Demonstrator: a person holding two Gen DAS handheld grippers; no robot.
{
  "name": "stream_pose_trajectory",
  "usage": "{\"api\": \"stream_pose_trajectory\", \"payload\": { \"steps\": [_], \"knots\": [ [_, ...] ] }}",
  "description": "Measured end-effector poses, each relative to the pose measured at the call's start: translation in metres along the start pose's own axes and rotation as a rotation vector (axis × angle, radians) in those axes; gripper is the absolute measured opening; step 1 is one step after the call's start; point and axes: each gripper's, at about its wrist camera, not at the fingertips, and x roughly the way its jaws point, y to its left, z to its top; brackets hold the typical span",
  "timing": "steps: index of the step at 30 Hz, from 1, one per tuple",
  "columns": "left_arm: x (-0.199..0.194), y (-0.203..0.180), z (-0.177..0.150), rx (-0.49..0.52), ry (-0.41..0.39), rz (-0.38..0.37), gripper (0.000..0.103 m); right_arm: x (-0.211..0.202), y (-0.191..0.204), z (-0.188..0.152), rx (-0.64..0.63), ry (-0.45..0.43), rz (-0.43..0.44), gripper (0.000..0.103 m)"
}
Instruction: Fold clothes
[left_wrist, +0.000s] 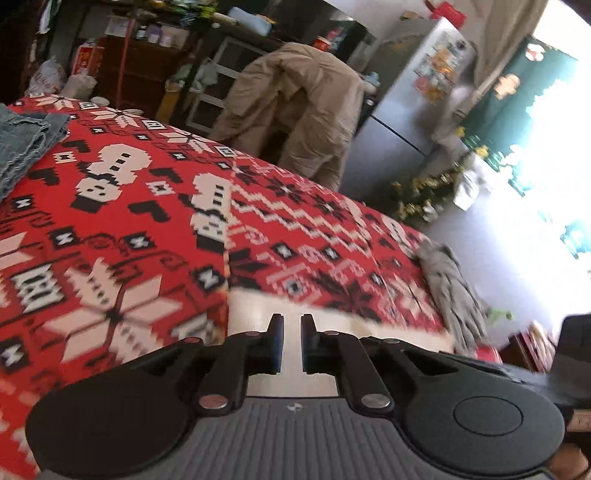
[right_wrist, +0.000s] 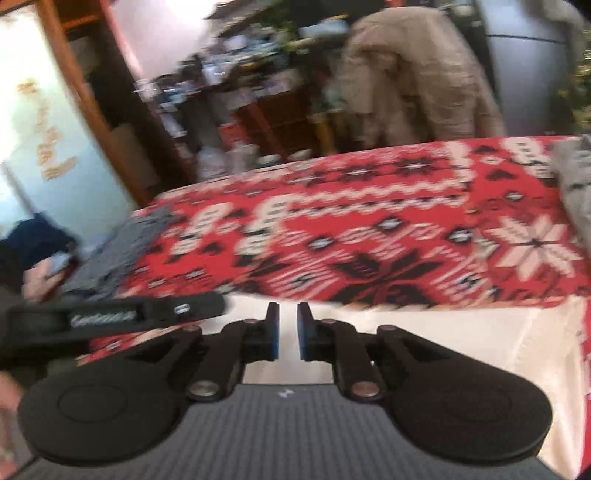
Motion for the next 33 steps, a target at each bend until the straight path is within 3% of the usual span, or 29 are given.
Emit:
{"api": "stream_pose_trajectory", "payload": {
  "steps": [3,5,8,13,16,18,25,28,33],
  "knots": [
    [-0.017,0.002,-0.021,-0.011,0.076,-0.115,0.008,-0.019,0.007,-0.019,0.008,0.018,0.014,0.012],
    [-0.022,-0.002,-0.037,0.029,0.123,-0.141,0.007,-0.029,0.014,-0.036,-0.013,0.034,0.013,0.012],
    [-0.026,-0.004,-0.052,0.109,0.153,-0.093,0.007,-0.04,0.022,-0.061,-0.071,0.068,-0.026,0.012],
    [-0.043,0.003,-0.056,0.126,0.192,-0.079,0.004,-0.068,0.01,-0.085,0.002,0.071,-0.036,0.01],
    [-0.053,-0.002,-0.06,0.166,0.193,-0.078,0.005,-0.085,0.012,-0.093,0.003,0.068,-0.072,0.013],
    [-0.057,-0.008,-0.066,0.206,0.191,-0.078,0.005,-0.094,0.022,-0.098,-0.019,0.041,-0.052,0.013],
    [-0.069,-0.005,-0.077,0.25,0.208,-0.053,0.005,-0.089,0.043,-0.121,-0.092,0.083,-0.056,0.01],
    [-0.076,-0.009,-0.08,0.281,0.2,-0.041,0.005,-0.1,0.039,-0.125,-0.066,0.093,-0.051,0.009],
    [-0.074,-0.027,-0.087,0.343,0.162,-0.083,0.006,-0.105,0.055,-0.116,-0.104,0.026,-0.034,0.012]
  ]
}}
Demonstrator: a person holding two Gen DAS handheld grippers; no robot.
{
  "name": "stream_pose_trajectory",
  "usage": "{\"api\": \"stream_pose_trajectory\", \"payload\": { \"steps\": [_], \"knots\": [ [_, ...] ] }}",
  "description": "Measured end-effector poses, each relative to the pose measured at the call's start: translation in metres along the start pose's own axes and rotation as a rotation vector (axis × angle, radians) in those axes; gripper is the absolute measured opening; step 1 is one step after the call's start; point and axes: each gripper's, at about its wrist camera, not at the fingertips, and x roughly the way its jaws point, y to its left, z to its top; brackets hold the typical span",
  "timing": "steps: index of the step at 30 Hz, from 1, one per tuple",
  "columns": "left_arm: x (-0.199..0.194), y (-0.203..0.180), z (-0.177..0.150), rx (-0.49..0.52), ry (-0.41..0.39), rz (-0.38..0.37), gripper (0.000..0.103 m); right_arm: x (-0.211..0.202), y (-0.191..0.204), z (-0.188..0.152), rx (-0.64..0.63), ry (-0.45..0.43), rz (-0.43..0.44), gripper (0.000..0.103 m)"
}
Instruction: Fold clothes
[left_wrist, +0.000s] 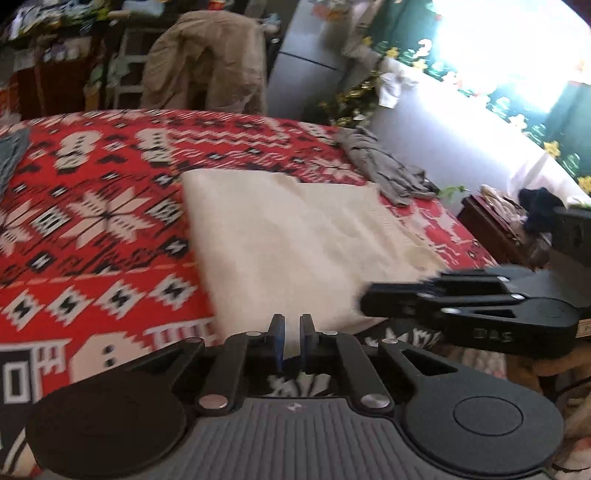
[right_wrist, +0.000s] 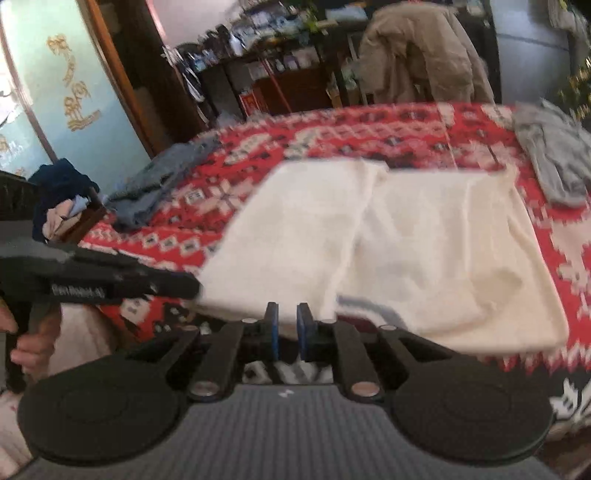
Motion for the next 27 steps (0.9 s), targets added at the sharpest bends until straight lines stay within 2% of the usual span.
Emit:
{"api": "stream_pose_trajectory", "payload": {
  "steps": [3,4,8,12,16,18,20,21,22,24,25,26,27],
  "knots": [
    [0.014,-0.009,-0.003,0.043,0.003,0.017,0.006,0.013,0.019,0.006,-0.078,-0.012,-0.026,0.012],
    [0.019,-0.011,-0.004,0.051,0.015,0.031,0.004,0.018,0.023,0.007,-0.099,-0.01,-0.037,0.012],
    [0.019,-0.013,-0.011,0.047,0.033,0.053,0.004,0.034,0.031,-0.003,-0.147,0.026,-0.082,0.01],
    [0.012,-0.015,-0.016,0.03,0.07,0.064,0.005,0.023,0.033,-0.013,-0.172,0.048,-0.074,0.011],
    [0.003,-0.018,-0.016,-0.011,0.062,0.088,0.026,0.002,0.027,-0.012,-0.117,0.046,-0.061,0.013],
    [-0.002,-0.021,-0.012,-0.029,0.056,0.103,0.03,-0.006,0.025,-0.007,-0.107,0.037,-0.073,0.024],
    [-0.006,-0.023,-0.007,-0.04,0.051,0.126,0.041,-0.012,0.024,-0.003,-0.095,0.032,-0.085,0.033],
    [-0.009,-0.025,-0.004,-0.046,0.049,0.138,0.043,-0.015,0.023,0.0,-0.088,0.03,-0.091,0.041],
    [-0.011,-0.026,-0.002,-0.051,0.046,0.149,0.045,-0.017,0.023,0.002,-0.083,0.032,-0.098,0.044],
    [-0.016,-0.03,0.004,-0.044,0.037,0.174,0.05,-0.022,0.021,0.006,-0.073,0.033,-0.108,0.061],
    [-0.019,-0.031,0.008,-0.035,0.037,0.197,0.058,-0.025,0.021,0.008,-0.068,0.027,-0.109,0.066],
    [-0.022,-0.033,0.012,-0.026,0.036,0.222,0.062,-0.028,0.02,0.011,-0.063,0.021,-0.108,0.076],
    [-0.025,-0.035,0.015,-0.018,0.038,0.263,0.065,-0.031,0.019,0.013,-0.058,0.015,-0.107,0.08]
  ]
}}
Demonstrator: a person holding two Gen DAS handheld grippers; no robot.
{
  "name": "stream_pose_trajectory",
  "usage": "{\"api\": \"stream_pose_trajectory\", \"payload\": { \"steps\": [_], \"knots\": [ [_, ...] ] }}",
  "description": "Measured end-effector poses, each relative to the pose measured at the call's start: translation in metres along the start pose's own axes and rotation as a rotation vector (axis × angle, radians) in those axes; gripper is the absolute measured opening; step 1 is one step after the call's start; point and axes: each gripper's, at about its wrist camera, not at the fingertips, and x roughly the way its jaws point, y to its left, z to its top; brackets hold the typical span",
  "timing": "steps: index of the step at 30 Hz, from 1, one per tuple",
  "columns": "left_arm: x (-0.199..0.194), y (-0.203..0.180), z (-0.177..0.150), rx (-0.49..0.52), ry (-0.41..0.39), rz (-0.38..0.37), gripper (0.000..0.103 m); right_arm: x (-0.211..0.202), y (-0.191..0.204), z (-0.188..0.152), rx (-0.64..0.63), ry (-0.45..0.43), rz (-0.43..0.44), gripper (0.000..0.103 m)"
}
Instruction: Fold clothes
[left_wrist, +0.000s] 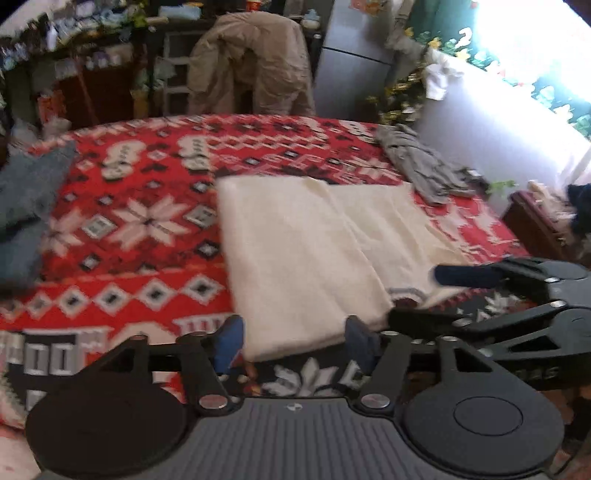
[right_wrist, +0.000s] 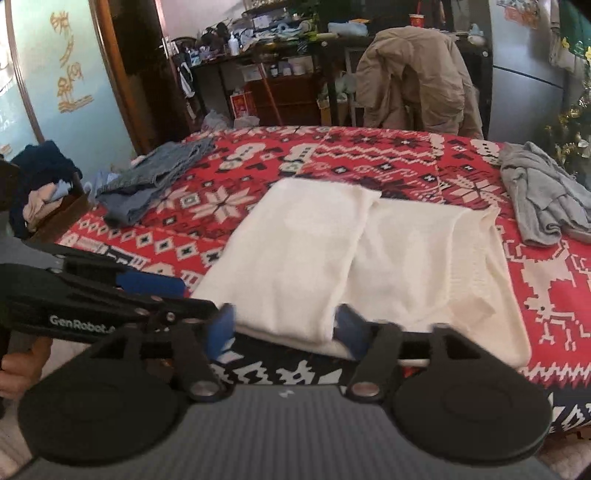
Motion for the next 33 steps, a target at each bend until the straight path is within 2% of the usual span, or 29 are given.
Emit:
{"api": "stream_pose_trajectory", "payload": {
  "steps": [2,3,5,7,10,13,17,18,20,22,24,26,27,28,29,31,33],
  "knots": [
    [-0.007,-0.003,0.006,0.016,-0.003,0.074,0.077,-0.007,0.0,0.005,-0.004,-0.03,-0.02,0.085],
    [-0.011,-0.003,0.007,0.029,-0.016,0.074,0.08,-0.008,0.0,0.008,-0.008,-0.033,-0.032,0.09],
    [-0.019,-0.004,0.011,0.052,-0.043,0.075,0.086,-0.011,0.0,0.012,-0.009,-0.031,-0.061,0.093],
    [-0.025,-0.003,0.014,0.051,-0.069,0.071,0.088,-0.015,-0.001,0.014,0.002,-0.039,-0.099,0.102],
    [-0.029,-0.002,0.021,0.045,-0.07,0.064,0.088,-0.022,-0.001,0.018,-0.012,-0.057,-0.134,0.102],
    [-0.029,-0.003,0.03,0.063,-0.036,0.039,0.088,-0.024,0.001,0.023,-0.041,-0.021,-0.196,0.102],
    [-0.028,0.001,0.037,0.083,-0.09,0.066,0.088,-0.037,-0.004,0.027,-0.045,-0.074,-0.195,0.102],
    [-0.025,0.002,0.038,0.062,-0.101,0.074,0.088,-0.04,-0.006,0.028,-0.033,-0.088,-0.192,0.102],
    [-0.013,0.006,0.045,0.021,-0.062,0.057,0.088,-0.039,-0.008,0.033,-0.02,-0.073,-0.197,0.102],
    [0.003,0.012,0.053,-0.032,-0.017,0.031,0.088,-0.032,-0.013,0.033,0.024,-0.016,-0.163,0.102],
    [0.023,0.02,0.061,-0.096,0.034,-0.005,0.082,-0.023,-0.018,0.033,0.072,0.046,-0.123,0.102],
    [0.041,0.027,0.066,-0.167,0.081,-0.06,0.065,-0.009,-0.02,0.027,0.088,0.101,-0.121,0.102],
    [0.049,0.032,0.067,-0.207,0.103,-0.096,0.059,-0.005,-0.019,0.022,0.094,0.099,-0.122,0.099],
    [0.057,0.036,0.068,-0.246,0.125,-0.133,0.048,0.0,-0.019,0.017,0.103,0.093,-0.122,0.096],
    [0.065,0.04,0.069,-0.285,0.146,-0.168,0.038,0.003,-0.018,0.012,0.112,0.082,-0.128,0.089],
    [0.071,0.044,0.068,-0.333,0.164,-0.209,0.03,0.011,-0.016,0.005,0.123,0.07,-0.151,0.079],
    [0.073,0.045,0.067,-0.361,0.166,-0.254,0.024,0.019,-0.015,-0.002,0.14,0.063,-0.163,0.054]
  ]
}}
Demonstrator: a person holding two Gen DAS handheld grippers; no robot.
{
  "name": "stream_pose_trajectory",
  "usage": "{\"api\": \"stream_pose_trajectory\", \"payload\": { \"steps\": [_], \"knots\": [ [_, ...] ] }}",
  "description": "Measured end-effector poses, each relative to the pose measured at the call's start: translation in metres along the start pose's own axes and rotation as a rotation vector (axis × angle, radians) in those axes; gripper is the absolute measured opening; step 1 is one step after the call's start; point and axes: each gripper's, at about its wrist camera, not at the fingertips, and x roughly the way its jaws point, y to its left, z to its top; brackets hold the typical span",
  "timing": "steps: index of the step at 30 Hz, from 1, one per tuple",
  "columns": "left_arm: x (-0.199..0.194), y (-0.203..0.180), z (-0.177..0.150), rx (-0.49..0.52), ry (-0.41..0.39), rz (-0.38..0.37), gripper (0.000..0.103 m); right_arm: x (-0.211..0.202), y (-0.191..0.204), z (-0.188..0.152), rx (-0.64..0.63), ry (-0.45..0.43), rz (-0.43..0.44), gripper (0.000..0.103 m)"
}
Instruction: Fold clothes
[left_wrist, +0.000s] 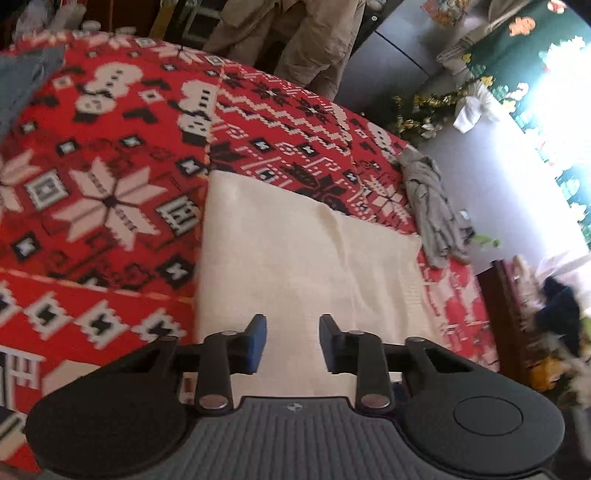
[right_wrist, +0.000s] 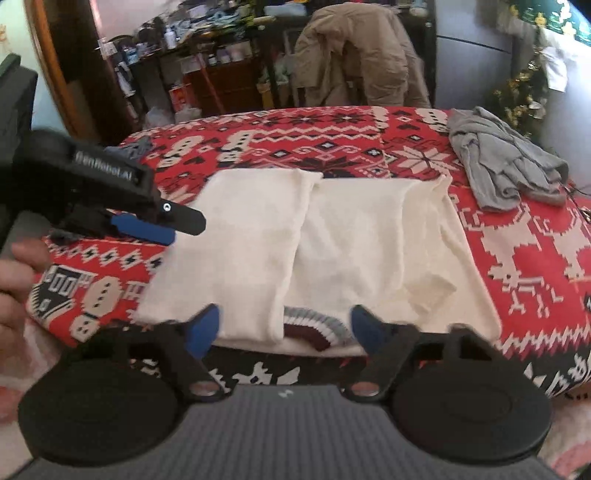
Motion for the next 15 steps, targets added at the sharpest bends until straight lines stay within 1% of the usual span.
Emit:
{"api": "stream_pose_trajectory", "payload": {
  "steps": [1,2,4,5,6,7,8,9,13,15],
  "knots": [
    [0.0,0.0,0.0,-0.006,0.002,-0.024,0.021,0.004,0.0,-0.001,0.015,0.003,0.005,0.05],
    [0.0,-0.002,0.0,-0.009,0.002,-0.038,0.021,0.007,-0.001,-0.002,0.031,0.006,0.011,0.046],
    [0.006,-0.002,0.0,-0.005,0.014,-0.031,0.021,0.014,-0.002,-0.004,0.063,0.012,0.022,0.039],
    [0.009,-0.002,0.0,-0.003,0.019,-0.027,0.021,0.018,-0.002,-0.004,0.072,0.012,0.031,0.032],
    [0.012,-0.002,0.0,-0.001,0.025,-0.024,0.021,0.021,-0.003,-0.005,0.078,0.011,0.035,0.021],
    [0.017,0.001,0.0,-0.008,0.036,-0.015,0.021,0.022,-0.003,-0.005,0.081,0.012,0.038,0.015],
    [0.021,0.004,0.0,-0.018,0.044,-0.009,0.017,0.023,-0.002,-0.005,0.083,0.015,0.042,0.009],
    [0.022,0.006,0.0,-0.029,0.045,-0.007,0.016,0.024,-0.002,-0.005,0.085,0.017,0.046,0.007],
    [0.026,0.017,0.0,-0.072,0.049,-0.009,0.011,0.014,-0.002,-0.01,0.076,0.013,0.068,0.006],
    [0.027,0.021,0.0,-0.085,0.052,-0.016,0.009,0.015,-0.006,-0.012,0.097,0.027,0.07,0.006]
  ]
}}
